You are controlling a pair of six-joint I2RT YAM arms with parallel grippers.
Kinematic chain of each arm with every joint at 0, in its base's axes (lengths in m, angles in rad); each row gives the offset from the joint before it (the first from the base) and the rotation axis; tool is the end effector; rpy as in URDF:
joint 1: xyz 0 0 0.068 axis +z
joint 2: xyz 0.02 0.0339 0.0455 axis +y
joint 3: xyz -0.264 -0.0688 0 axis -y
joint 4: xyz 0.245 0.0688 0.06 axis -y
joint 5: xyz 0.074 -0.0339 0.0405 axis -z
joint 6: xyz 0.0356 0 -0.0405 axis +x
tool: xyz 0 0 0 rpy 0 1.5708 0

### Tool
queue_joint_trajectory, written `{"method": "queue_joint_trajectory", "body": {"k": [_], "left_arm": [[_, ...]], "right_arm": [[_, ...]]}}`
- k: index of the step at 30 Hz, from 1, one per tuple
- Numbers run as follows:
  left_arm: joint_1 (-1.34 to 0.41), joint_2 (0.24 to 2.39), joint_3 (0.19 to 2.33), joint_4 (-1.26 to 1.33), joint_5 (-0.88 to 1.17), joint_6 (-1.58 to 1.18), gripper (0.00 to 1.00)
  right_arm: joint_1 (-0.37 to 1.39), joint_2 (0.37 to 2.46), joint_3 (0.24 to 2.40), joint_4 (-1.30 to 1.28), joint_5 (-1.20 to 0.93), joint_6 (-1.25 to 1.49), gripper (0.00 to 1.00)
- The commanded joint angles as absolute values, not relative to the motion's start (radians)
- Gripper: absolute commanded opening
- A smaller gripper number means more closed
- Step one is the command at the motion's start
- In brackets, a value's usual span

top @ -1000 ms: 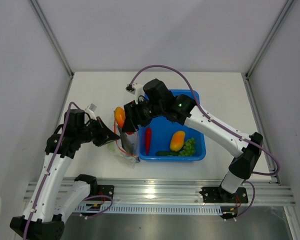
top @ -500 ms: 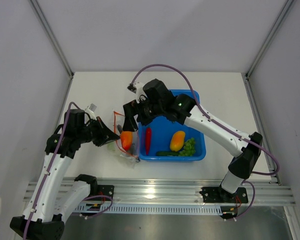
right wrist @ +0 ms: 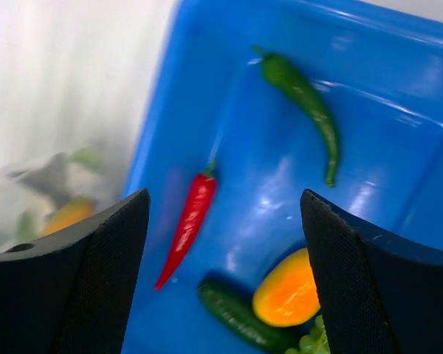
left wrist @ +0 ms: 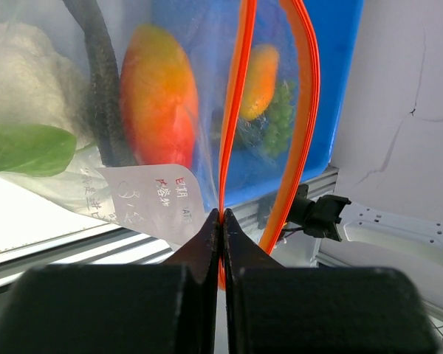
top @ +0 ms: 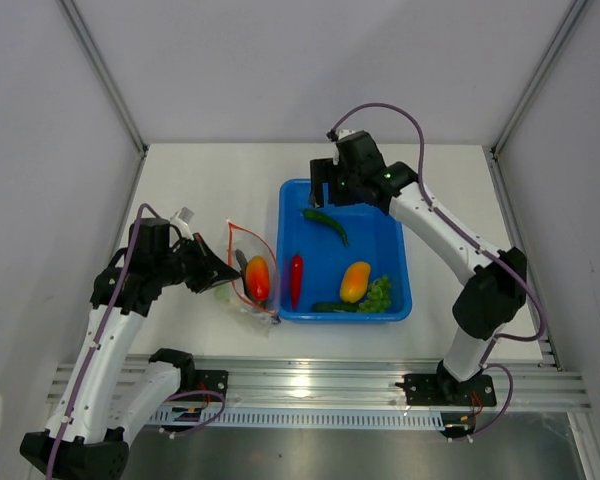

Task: Place the food in the zip-top bag and seal the zipper
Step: Place the fake fruit in the zipper food storage bag, then pick up the fake vegetable from the bin.

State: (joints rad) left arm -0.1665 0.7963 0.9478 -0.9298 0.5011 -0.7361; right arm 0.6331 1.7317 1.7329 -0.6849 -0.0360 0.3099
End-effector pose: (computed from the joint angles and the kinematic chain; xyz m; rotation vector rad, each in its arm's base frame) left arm 0.1386 -0.0406 0.3246 -0.4366 2.4252 -1.0114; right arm 0.3154 0.2331 0.3652 -0.3915 2.2784 0.5360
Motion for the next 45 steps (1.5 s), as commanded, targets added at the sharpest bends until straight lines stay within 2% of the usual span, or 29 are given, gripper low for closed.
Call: {"method": "queue_joint_trajectory", "body": {"k": [1, 7, 14, 27, 30, 37, 45], "left_arm": [[-0.16, 0.792, 0.951, -0.922, 0.514, -0.744, 0.01], [-0.16, 0.784, 0.954, -0.934, 0.508, -0.742, 0.0], [-0.16, 0.775, 0.953, -0.945, 0.5, -0.738, 0.01], [-0.16, 0.773, 0.936, -0.934, 0.508, -0.744, 0.01], [-0.16, 0.772, 0.934, -0.933, 0.508, -0.742, 0.01], [-0.16, 0.77, 0.931, -0.936, 0.506, -0.739, 0.01], [-0.16, 0.769, 0.931, -0.936, 0.506, -0.739, 0.01]], "right_arm": [[0.624, 1.788, 1.695, -0.626, 0.087, 0.278, 0.82], [0.601, 1.887, 1.661, -0.577, 0.182, 0.279, 0.78], [0.589, 2.011, 1.637, -0.555, 0.238, 0.318, 0.61], [0.586, 2.088, 1.595, -0.549, 0.262, 0.351, 0.48], [0.586, 2.092, 1.571, -0.535, 0.264, 0.367, 0.39], [0.586, 2.12, 1.552, -0.529, 0.267, 0.379, 0.36], [0.591, 2.122, 1.552, -0.549, 0.288, 0.39, 0.05]]}}
